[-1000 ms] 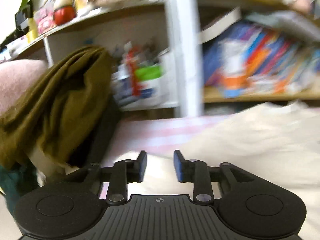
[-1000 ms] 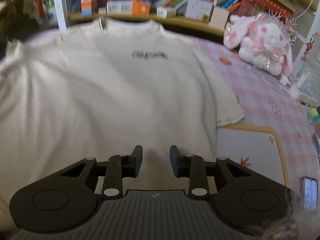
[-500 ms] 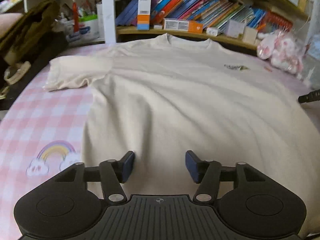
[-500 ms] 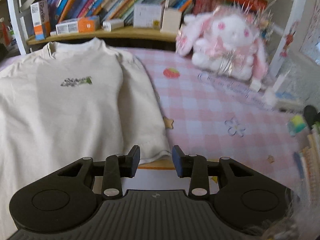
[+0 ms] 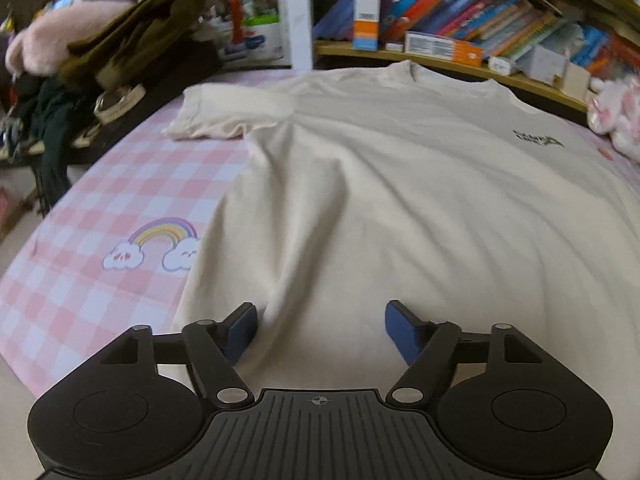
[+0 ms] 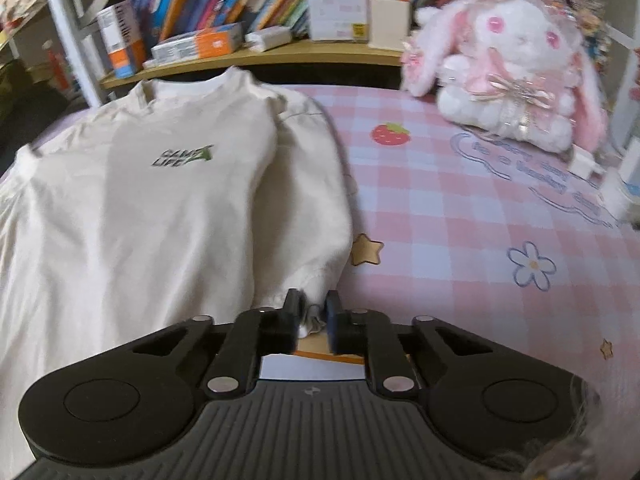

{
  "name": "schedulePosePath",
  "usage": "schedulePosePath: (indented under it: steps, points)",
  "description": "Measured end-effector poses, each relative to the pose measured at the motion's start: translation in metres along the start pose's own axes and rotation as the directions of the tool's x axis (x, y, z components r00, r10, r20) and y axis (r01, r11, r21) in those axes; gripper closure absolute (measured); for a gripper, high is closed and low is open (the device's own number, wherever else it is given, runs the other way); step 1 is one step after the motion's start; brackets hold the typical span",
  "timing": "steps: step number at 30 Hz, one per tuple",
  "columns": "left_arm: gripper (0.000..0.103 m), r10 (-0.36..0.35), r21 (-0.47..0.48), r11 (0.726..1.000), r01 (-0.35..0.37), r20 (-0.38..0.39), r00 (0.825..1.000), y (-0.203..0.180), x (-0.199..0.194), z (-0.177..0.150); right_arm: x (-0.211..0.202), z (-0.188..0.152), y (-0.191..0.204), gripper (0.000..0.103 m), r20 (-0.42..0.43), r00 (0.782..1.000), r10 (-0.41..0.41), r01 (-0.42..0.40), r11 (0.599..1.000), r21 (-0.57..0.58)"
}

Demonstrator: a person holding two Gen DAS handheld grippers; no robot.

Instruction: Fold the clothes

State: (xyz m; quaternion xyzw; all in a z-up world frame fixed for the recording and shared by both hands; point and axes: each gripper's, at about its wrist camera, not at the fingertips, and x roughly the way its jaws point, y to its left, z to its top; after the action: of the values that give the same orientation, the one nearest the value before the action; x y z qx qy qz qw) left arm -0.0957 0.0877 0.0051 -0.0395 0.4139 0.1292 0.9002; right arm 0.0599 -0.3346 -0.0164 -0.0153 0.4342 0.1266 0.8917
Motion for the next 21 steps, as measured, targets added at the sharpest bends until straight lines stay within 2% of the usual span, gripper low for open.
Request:
schedulePosePath:
  steps: [3,5,9,11,16,21]
  points:
    - [0.026,0.006,-0.009,1.000,-0.006,-0.009,1.000,0.001,0.001,0.000,-0.002,0.011,-0.007,0.093,-0.004,1.000,-0.019,0.019,0.997,-0.075]
    - [0.025,0.011,-0.014,1.000,-0.011,-0.014,1.000,0.002,0.001,0.000,-0.004,0.028,-0.023,0.093,0.022,0.995,-0.099,0.101,0.988,-0.118]
    - [0.023,0.017,-0.020,1.000,-0.017,-0.024,1.000,0.005,0.002,0.001,0.003,0.067,-0.060,0.093,0.076,0.953,-0.294,0.303,0.933,-0.194]
    - [0.023,0.020,-0.023,1.000,-0.020,-0.029,0.999,0.006,0.003,0.001,0.011,0.082,-0.078,0.093,0.077,0.933,-0.351,0.360,0.909,-0.211]
    - [0.022,0.027,-0.030,0.999,-0.028,-0.035,0.999,0.009,0.003,0.002,0.034,0.097,-0.094,0.093,0.044,0.915,-0.402,0.398,0.875,-0.276]
    - [0.023,0.034,-0.006,0.999,-0.034,-0.050,0.998,0.012,0.002,0.003,0.060,0.088,-0.099,0.092,-0.020,0.906,-0.422,0.396,0.865,-0.307]
